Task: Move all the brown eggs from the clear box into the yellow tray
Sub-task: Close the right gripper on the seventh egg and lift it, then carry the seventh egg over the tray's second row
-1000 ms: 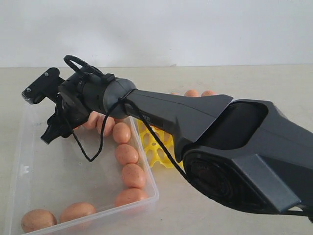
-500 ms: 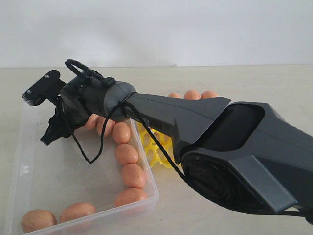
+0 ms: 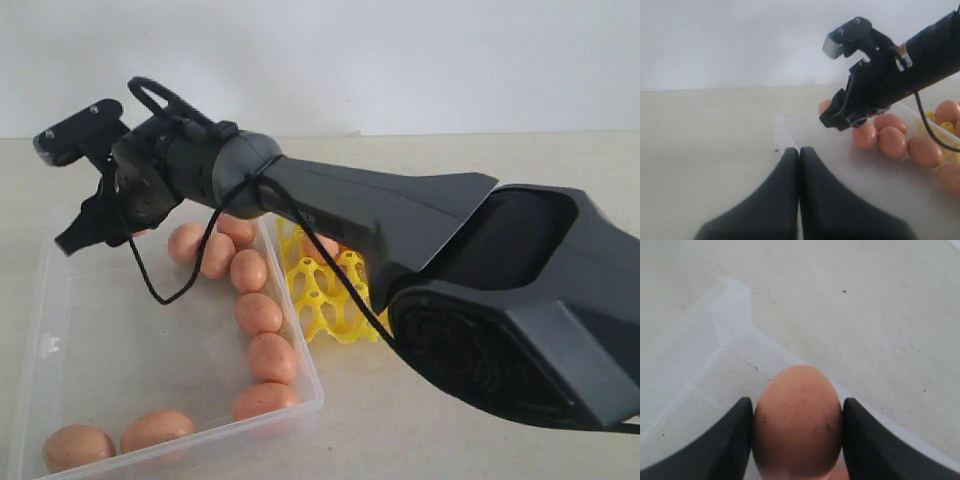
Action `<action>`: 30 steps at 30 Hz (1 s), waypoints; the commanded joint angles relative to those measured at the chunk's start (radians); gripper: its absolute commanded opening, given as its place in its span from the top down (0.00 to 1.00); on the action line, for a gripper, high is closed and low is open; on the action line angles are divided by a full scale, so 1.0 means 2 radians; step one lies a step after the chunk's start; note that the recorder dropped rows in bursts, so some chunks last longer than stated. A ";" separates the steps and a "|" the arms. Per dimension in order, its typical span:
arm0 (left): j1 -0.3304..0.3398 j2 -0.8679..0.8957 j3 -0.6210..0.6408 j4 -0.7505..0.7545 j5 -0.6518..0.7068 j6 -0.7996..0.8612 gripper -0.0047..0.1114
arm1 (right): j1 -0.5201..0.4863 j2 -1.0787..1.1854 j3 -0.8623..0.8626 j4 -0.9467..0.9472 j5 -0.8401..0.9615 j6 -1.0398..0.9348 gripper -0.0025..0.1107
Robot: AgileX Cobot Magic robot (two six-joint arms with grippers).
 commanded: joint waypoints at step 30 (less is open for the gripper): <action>-0.002 -0.001 -0.001 -0.003 -0.001 0.000 1.00 | -0.182 -0.498 0.776 0.189 -0.518 -0.219 0.98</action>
